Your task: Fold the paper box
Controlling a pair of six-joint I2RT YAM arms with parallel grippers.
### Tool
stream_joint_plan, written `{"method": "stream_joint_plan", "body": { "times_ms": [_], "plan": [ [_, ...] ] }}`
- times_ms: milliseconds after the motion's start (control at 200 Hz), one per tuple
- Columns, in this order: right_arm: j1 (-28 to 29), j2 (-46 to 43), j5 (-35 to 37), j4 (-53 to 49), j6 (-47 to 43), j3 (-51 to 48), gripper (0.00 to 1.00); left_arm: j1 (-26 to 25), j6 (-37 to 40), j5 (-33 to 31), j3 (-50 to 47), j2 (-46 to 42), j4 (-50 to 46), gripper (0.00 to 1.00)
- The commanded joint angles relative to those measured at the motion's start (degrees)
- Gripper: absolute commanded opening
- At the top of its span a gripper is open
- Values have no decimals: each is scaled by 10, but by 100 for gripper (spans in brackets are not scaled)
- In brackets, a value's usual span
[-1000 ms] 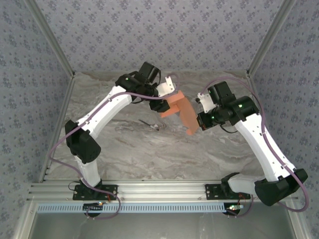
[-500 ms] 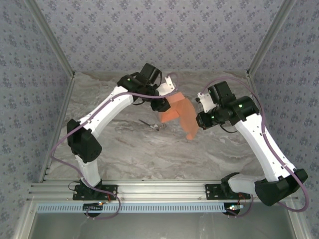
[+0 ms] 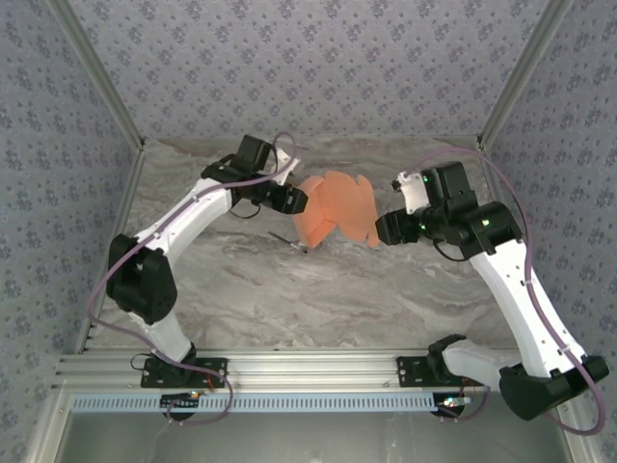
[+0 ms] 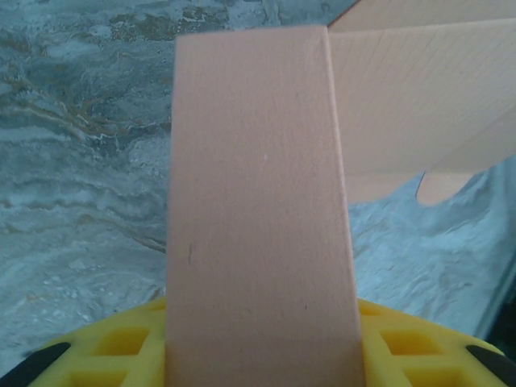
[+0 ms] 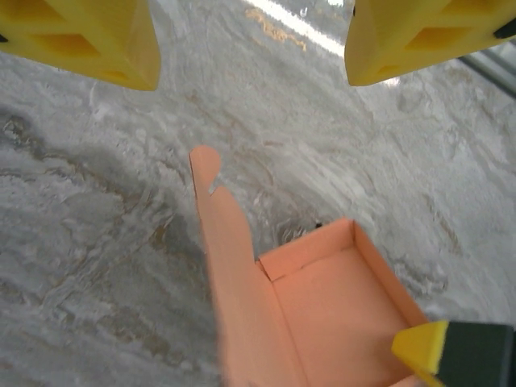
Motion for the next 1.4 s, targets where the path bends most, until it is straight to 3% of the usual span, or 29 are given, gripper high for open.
{"method": "stream_joint_plan", "body": {
  "times_ms": [0, 175, 410, 725, 1114, 1264, 1394],
  "plan": [
    [-23, -2, -49, 111, -12, -41, 65, 16, -108, 95, -40, -44, 96, 29],
    [-48, -1, -126, 232, -28, -95, 64, 36, -160, 148, -85, -63, 140, 29],
    [-49, 5, -115, 321, -69, -141, 59, 38, -171, 182, -102, -66, 149, 29],
    [-51, 13, -119, 352, -117, -156, 26, 38, -170, 189, -106, -65, 148, 29],
    [-48, 14, -87, 332, -143, -150, 1, 38, -168, 192, -111, -64, 147, 30],
    [-44, 16, -75, 290, -146, -134, 0, 38, -165, 187, -115, -64, 148, 37],
    [-39, 20, -58, 222, -142, -115, 0, 39, -153, 164, -119, -64, 138, 56]
  ]
}}
